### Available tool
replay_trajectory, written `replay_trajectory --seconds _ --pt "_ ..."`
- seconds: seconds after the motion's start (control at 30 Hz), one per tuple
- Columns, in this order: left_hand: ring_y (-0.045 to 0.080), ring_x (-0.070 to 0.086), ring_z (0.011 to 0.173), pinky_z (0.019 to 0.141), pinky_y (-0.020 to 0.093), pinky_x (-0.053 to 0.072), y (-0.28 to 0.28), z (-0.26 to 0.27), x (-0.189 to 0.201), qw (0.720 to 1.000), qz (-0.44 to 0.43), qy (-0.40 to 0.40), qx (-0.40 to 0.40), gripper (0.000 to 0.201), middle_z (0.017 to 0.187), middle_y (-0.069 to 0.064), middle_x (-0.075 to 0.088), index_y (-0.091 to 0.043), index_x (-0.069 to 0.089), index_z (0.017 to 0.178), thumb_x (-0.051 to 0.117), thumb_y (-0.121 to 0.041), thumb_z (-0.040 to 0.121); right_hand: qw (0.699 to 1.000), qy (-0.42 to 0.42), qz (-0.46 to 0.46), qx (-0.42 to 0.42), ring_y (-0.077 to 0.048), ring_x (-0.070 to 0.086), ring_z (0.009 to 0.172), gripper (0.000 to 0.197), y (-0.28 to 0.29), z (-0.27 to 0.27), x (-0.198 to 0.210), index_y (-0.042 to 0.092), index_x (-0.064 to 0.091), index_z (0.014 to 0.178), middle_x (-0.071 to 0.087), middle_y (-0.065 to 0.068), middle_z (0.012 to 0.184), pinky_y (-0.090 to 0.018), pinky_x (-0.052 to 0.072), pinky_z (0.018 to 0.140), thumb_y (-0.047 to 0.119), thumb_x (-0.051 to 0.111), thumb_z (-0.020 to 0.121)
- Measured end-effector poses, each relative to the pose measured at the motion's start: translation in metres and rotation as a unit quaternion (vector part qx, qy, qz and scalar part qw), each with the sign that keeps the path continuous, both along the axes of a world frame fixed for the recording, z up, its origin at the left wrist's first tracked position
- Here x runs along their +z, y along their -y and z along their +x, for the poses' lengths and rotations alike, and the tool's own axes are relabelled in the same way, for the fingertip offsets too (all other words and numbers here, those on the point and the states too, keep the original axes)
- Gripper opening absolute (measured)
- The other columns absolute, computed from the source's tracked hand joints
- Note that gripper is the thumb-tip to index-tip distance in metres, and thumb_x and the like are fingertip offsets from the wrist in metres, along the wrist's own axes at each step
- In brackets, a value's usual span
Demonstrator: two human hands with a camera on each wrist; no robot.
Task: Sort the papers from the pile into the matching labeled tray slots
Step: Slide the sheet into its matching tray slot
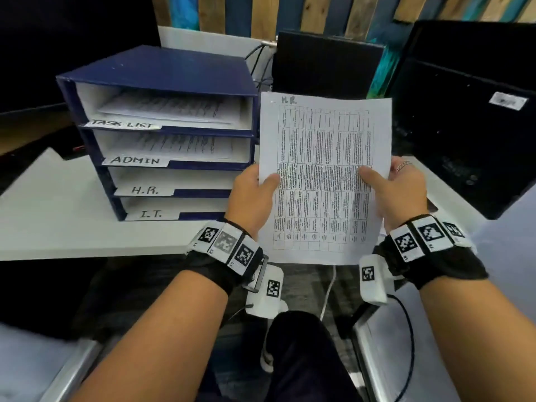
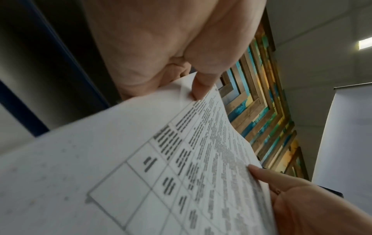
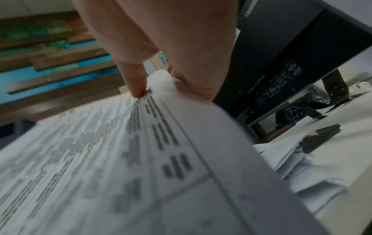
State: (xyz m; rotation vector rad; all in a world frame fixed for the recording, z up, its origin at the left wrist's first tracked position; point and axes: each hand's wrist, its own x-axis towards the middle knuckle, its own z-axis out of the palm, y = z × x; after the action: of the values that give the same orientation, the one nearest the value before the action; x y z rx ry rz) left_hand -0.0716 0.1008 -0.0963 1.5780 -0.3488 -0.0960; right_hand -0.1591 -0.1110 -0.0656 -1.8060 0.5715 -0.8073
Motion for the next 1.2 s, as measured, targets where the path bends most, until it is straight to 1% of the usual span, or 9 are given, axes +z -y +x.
replay_trajectory --seconds 0.13,0.27,0.4,0.5,0.77,0.93,1.07,1.13,1.2 --pt "0.017 0.062 0.07 0.062 0.023 0.049 -0.042 -0.026 -0.012 0.996 0.032 0.022 0.079 0.022 0.088 0.004 0.07 -0.012 0.062 0.093 0.05 -0.028 0.1 0.998 0.015 0.018 0.053 -0.012 0.073 0.096 0.025 -0.054 -0.02 -0.017 0.018 0.07 0.114 0.075 0.005 0.107 -0.042 0.059 0.089 0.016 0.071 0.09" --pt "0.022 0.065 0.079 0.07 0.035 0.054 -0.083 -0.034 -0.042 0.986 0.08 0.001 0.147 0.024 0.091 0.002 0.069 -0.013 0.063 0.088 0.049 -0.029 0.098 0.995 0.012 0.053 0.087 -0.01 0.071 0.095 0.016 -0.105 -0.033 -0.038 0.023 0.067 0.107 0.073 0.01 0.102 -0.034 0.057 0.086 0.016 0.07 0.092" --pt "0.024 0.052 0.063 0.056 0.029 0.04 -0.126 -0.035 -0.067 0.968 0.131 -0.048 0.207 0.03 0.068 0.007 0.058 -0.006 0.052 0.066 0.047 -0.018 0.093 0.983 -0.039 0.074 0.162 -0.001 0.067 0.093 0.018 -0.146 -0.029 -0.065 0.024 0.065 0.111 0.069 0.014 0.102 -0.021 0.055 0.079 0.015 0.066 0.095" --pt "0.024 0.045 0.057 0.053 0.028 0.033 -0.154 -0.028 -0.074 0.955 0.161 -0.079 0.238 0.035 0.059 0.008 0.048 -0.006 0.043 0.058 0.048 -0.012 0.092 0.976 -0.085 0.076 0.188 -0.009 0.069 0.097 0.018 -0.164 -0.014 -0.082 0.018 0.066 0.114 0.071 0.005 0.109 -0.032 0.056 0.089 0.016 0.065 0.096" --pt "0.024 0.046 0.058 0.054 0.028 0.033 -0.197 0.011 -0.048 0.935 0.16 -0.081 0.305 0.031 0.07 0.017 0.052 0.011 0.058 0.079 0.05 -0.018 0.09 0.946 -0.18 0.129 0.237 -0.02 0.071 0.091 0.014 -0.183 0.008 -0.093 0.017 0.069 0.088 0.075 -0.003 0.095 -0.027 0.055 0.072 0.008 0.062 0.096" --pt "0.025 0.047 0.056 0.056 0.03 0.036 -0.199 0.033 -0.024 0.94 0.138 -0.068 0.306 0.031 0.064 0.016 0.048 -0.002 0.055 0.072 0.052 -0.026 0.09 0.961 -0.168 0.12 0.183 -0.025 0.07 0.099 0.013 -0.187 0.042 -0.083 0.014 0.069 0.104 0.074 -0.006 0.105 -0.046 0.056 0.094 0.018 0.064 0.093" --pt "0.029 0.064 0.072 0.06 0.029 0.047 -0.205 0.035 -0.018 0.945 0.108 -0.157 0.265 0.031 0.082 0.013 0.067 -0.002 0.066 0.086 0.057 -0.031 0.09 0.976 -0.13 0.128 0.122 -0.023 0.066 0.098 0.018 -0.186 0.08 -0.061 0.012 0.068 0.109 0.071 -0.005 0.104 -0.04 0.053 0.096 0.018 0.062 0.093" --pt "0.021 0.061 0.059 0.05 0.024 0.043 -0.206 0.032 -0.025 0.95 0.104 -0.191 0.224 0.021 0.075 0.01 0.066 -0.006 0.064 0.083 0.06 -0.024 0.092 0.979 -0.116 0.14 0.097 -0.021 0.062 0.079 0.009 -0.183 0.089 -0.049 0.013 0.066 0.087 0.065 -0.004 0.084 -0.032 0.053 0.08 0.013 0.06 0.094" --pt "0.012 0.051 0.043 0.043 0.02 0.039 -0.202 0.033 -0.031 0.952 0.097 -0.175 0.233 0.019 0.062 0.007 0.058 -0.006 0.063 0.077 0.06 -0.015 0.093 0.979 -0.113 0.145 0.089 -0.021 0.057 0.065 0.026 -0.178 0.095 -0.048 0.014 0.057 0.065 0.058 -0.003 0.066 -0.03 0.05 0.067 0.012 0.063 0.091"
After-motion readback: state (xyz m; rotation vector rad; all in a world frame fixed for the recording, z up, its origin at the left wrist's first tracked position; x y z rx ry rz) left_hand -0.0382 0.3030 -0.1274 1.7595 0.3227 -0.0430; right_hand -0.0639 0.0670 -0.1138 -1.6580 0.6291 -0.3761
